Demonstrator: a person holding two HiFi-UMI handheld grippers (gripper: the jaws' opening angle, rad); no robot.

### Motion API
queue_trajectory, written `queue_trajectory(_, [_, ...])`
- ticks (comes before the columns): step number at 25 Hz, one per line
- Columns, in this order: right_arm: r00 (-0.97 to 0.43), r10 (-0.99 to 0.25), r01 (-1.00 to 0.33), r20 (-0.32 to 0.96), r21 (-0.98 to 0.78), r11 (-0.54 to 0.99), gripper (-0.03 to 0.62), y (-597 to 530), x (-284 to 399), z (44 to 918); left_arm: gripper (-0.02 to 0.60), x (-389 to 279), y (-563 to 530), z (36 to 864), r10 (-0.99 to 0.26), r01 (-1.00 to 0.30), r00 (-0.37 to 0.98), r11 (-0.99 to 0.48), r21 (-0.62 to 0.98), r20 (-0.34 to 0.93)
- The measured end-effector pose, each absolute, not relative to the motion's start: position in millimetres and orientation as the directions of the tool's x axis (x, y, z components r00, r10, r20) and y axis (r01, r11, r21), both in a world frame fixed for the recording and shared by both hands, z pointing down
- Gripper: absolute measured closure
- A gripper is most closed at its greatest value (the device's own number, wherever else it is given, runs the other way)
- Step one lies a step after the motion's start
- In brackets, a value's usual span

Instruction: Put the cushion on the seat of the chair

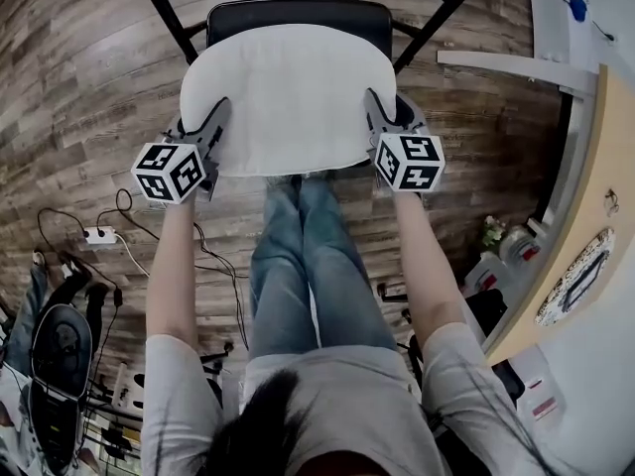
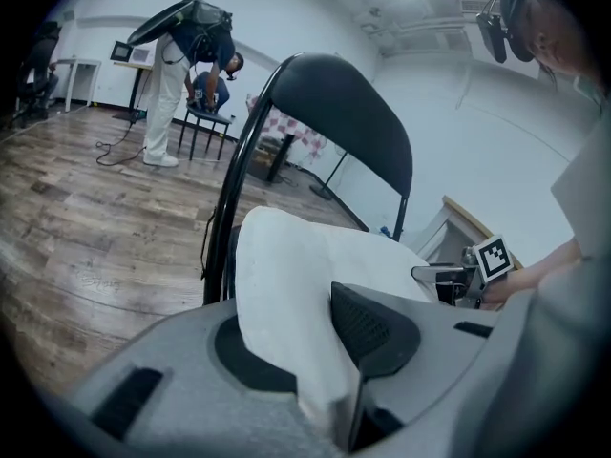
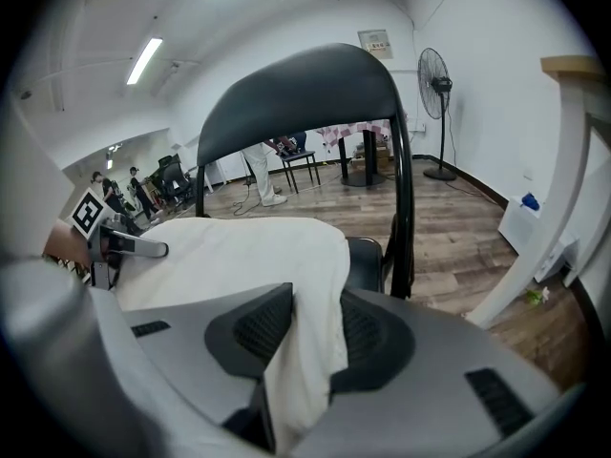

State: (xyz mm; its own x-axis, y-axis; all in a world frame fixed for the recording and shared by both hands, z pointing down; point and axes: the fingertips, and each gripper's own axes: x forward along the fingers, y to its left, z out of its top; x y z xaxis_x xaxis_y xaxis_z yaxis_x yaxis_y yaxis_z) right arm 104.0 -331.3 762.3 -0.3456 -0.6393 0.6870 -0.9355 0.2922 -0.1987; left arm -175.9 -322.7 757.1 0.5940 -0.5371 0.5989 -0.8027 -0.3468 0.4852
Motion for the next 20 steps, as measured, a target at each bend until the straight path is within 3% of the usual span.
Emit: queue_trajectory(20, [-0.297, -0.56, -0.948, 0.773, -0.17, 0.269, 0.493, -343.9, 113.5, 825.6, 0.476, -166.7, -337.2, 819.9, -0.463, -0.826, 0.564, -0.313, 0.469, 0.684])
